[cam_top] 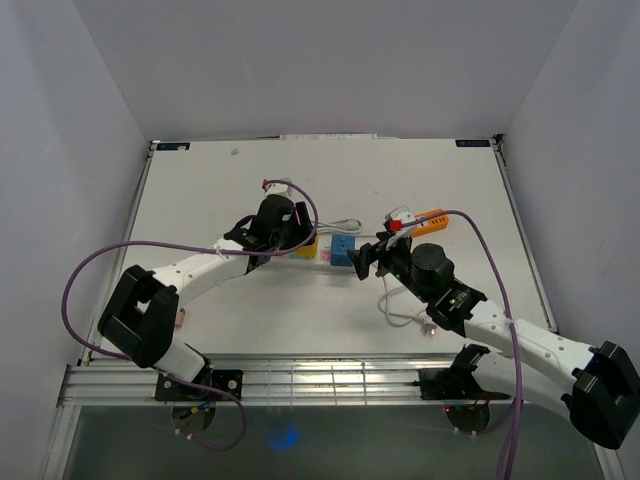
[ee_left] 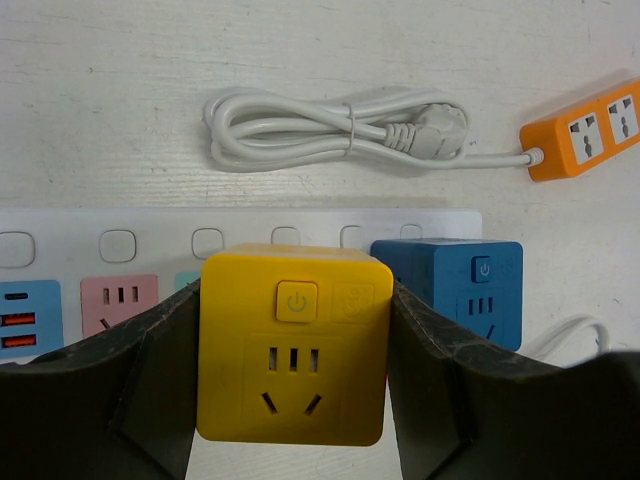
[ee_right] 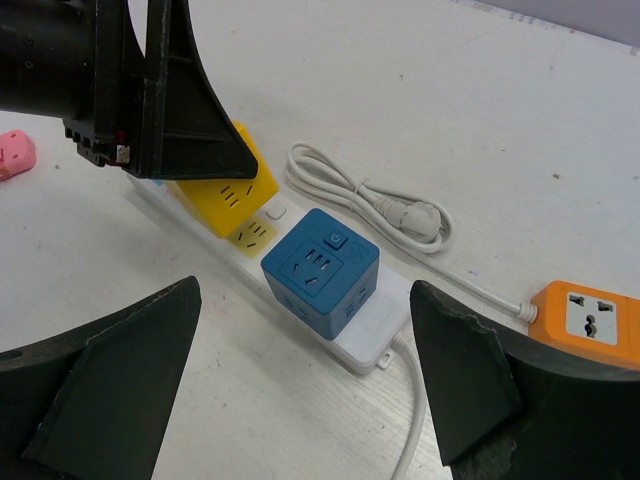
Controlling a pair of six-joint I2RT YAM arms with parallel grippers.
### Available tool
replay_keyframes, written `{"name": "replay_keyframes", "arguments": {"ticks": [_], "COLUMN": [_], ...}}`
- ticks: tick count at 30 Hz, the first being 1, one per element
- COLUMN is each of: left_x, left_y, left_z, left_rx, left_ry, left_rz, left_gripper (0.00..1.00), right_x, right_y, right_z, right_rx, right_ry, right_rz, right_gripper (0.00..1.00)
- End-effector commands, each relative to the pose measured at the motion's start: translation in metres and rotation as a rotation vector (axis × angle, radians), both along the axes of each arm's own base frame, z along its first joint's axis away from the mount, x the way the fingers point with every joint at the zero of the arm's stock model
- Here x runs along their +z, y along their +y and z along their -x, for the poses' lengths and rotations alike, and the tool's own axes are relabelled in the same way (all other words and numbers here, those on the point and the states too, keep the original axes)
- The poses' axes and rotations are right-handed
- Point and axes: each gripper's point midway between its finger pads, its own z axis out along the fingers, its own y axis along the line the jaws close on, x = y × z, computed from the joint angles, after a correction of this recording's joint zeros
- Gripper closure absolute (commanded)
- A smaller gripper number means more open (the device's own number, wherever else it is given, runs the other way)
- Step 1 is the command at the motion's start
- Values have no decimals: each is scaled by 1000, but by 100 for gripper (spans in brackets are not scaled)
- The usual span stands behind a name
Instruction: Insert the plug
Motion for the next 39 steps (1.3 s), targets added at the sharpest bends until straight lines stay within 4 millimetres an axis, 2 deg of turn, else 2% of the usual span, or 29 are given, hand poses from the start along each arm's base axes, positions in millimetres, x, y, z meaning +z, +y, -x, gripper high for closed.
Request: {"name": "replay_keyframes", "arguments": {"ticks": [1,12,18,39], "left_x": [15,10,0,-2], "left_y": [-8,-10,-14,-8], "left_z": [-8,-9,-6,-9], "left_rx": [-2,5,-5,44], "left_ry": [-50,-36,7,19], "left_rz": [30,-1,-22,-71], "left_gripper": [100,100,100,100], "right_x": [17,14,12,10], "right_y": [1,1,1,3], "right_z": [-7,-9,-9,-10], "right_rx": [-23,-22,-26,-20], "right_ry": [-23,-11,-5,3], "right_rz": [-37,-34,-30,-28], "right_gripper": [10,10,10,10]}}
